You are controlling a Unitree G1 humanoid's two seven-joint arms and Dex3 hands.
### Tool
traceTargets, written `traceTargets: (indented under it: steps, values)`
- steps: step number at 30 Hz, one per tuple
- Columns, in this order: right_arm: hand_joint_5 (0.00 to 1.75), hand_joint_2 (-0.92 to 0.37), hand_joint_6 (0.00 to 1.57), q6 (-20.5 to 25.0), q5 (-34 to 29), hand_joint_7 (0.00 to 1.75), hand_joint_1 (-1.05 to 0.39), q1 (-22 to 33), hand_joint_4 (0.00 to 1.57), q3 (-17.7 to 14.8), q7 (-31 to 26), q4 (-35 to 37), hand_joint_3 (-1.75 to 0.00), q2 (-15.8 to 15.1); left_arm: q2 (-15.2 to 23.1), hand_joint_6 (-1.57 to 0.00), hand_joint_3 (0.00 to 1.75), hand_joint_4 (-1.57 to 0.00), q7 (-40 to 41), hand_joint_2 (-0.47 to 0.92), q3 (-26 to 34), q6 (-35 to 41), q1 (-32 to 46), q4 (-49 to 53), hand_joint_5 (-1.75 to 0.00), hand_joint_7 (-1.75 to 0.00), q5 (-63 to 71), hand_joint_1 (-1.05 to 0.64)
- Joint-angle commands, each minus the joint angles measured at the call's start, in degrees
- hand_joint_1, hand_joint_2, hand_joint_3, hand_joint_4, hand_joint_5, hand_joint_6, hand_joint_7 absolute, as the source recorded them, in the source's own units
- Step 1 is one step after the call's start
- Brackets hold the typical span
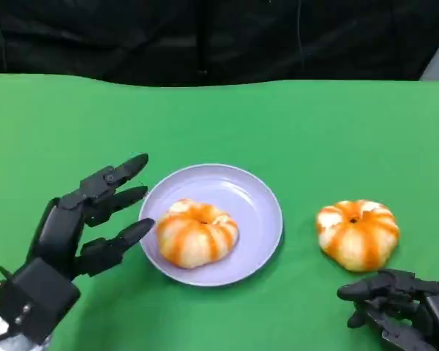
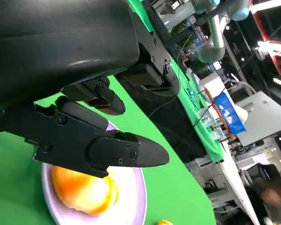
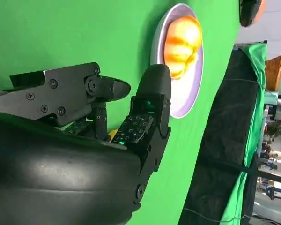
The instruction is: Grasp the bread from the table and place it into the plate.
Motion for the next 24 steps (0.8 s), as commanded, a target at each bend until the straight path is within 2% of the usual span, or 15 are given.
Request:
traceTargets:
  steps: [1,13,17,24]
  values:
    - [1.22,-0.92,0.97,-0.75,0.52,0.62,-0.01,-0.29,0.78,-0.55,0.26,0.77,-0.35,-0.99,0.17,-0.58,0.33,-0.80,-1.76,0.92,2.36,-0.96,1.78,0.71,-0.04,-0.01,-2.66,-0.57]
    - [1.24,-0.92,0.96,-0.86,0.91,0.64,-0.02,-0.63,0.77,-0.87,0.99,1.48,-0.35,-1.09,-2.29,-0.63,0.29,-0.84,-7.52,0.92,6.90,1.10,4.05,0.00,-0.04,-0.02,-11.03,-0.59]
    - [1.24,-0.92,0.95,-1.29,0.91,0.63,-0.02,-0.82,0.77,-1.10,1.14,2.03,-0.34,-1.37,-3.78,-0.67,0.24,-0.86,-10.40,0.92,9.12,5.07,9.86,-2.03,-0.04,-0.03,-16.75,-0.56]
    - [1.23,-0.92,0.95,-0.75,1.20,0.63,-0.01,-0.97,0.77,-1.14,1.32,1.97,-0.35,-1.48,-4.73,-0.67,0.24,-0.87,-12.58,0.92,10.17,5.53,11.65,-3.06,-0.03,-0.02,-17.35,-0.55]
